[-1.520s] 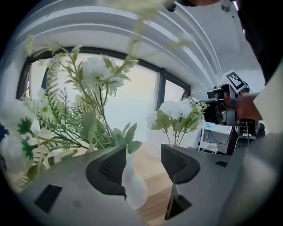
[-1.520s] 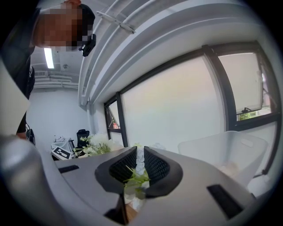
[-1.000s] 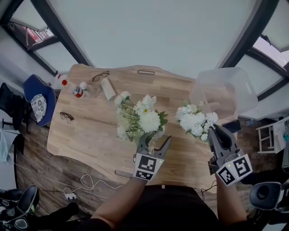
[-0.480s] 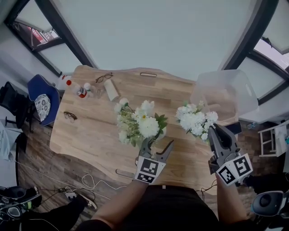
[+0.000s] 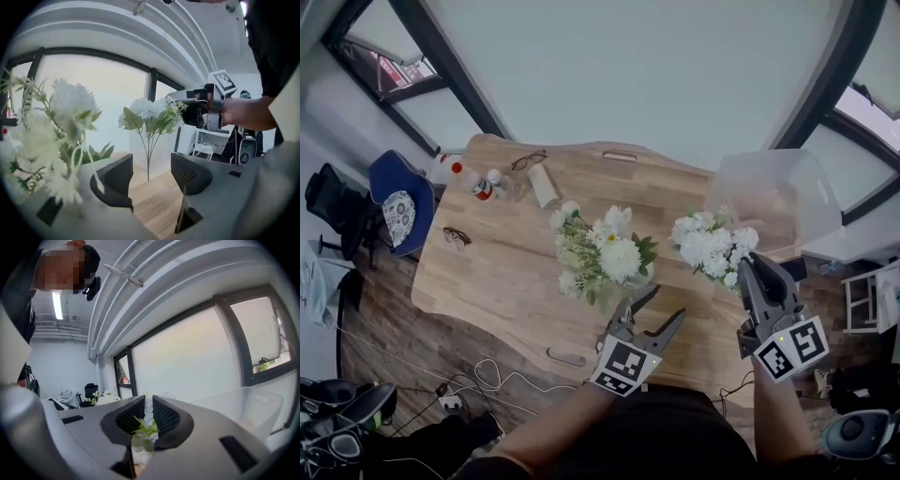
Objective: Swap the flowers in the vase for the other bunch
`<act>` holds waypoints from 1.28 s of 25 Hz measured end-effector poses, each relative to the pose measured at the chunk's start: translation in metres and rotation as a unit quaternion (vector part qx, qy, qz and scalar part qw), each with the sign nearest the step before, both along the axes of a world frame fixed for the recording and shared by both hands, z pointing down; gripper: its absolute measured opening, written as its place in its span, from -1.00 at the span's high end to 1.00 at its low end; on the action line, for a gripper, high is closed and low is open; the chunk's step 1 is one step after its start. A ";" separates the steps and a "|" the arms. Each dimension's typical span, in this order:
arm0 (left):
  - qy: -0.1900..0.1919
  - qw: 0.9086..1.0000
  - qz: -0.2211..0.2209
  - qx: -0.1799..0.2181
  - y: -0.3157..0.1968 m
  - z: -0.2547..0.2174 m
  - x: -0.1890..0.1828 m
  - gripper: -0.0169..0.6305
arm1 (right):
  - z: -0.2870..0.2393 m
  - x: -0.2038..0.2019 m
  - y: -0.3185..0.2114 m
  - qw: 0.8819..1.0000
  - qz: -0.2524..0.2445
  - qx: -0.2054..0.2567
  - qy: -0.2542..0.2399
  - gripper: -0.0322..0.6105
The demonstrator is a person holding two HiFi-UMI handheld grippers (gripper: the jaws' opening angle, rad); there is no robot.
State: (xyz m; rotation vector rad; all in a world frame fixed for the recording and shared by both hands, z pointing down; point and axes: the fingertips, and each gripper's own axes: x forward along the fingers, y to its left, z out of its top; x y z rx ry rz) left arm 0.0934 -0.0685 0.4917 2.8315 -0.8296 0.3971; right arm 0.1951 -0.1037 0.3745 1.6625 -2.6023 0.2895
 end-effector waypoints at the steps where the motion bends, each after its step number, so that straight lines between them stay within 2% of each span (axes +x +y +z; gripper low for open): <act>1: 0.008 1.000 0.009 0.001 0.003 -0.010 0.002 0.19 | -0.002 -0.001 0.000 1.000 -0.002 0.003 -0.001 0.69; 6: 0.051 0.996 0.061 0.028 0.030 -0.072 0.019 0.19 | -0.016 -0.007 0.001 1.000 -0.006 0.016 -0.006 0.69; 9: 0.053 0.994 0.070 0.066 0.038 -0.102 0.018 0.19 | -0.025 -0.011 0.000 1.000 -0.012 0.026 -0.008 0.69; 15: 0.068 0.990 0.019 0.122 0.015 -0.151 -0.023 0.19 | -0.041 -0.020 -0.005 0.999 -0.021 0.045 -0.008 0.69; 20: 0.022 0.985 -0.048 0.167 -0.019 -0.165 -0.071 0.19 | -0.048 -0.024 -0.009 0.998 -0.026 0.053 -0.008 0.69; 22: -0.017 0.984 -0.071 0.160 -0.034 -0.159 -0.088 0.19 | -0.050 -0.025 -0.010 0.998 -0.027 0.055 -0.008 0.69; 25: -0.067 0.987 -0.067 0.130 -0.046 -0.139 -0.096 0.19 | -0.051 -0.027 -0.009 0.998 -0.026 0.056 -0.007 0.69; 32: -0.086 0.992 -0.054 0.077 -0.068 -0.103 -0.089 0.19 | -0.051 -0.027 -0.025 0.999 -0.019 0.050 -0.005 0.69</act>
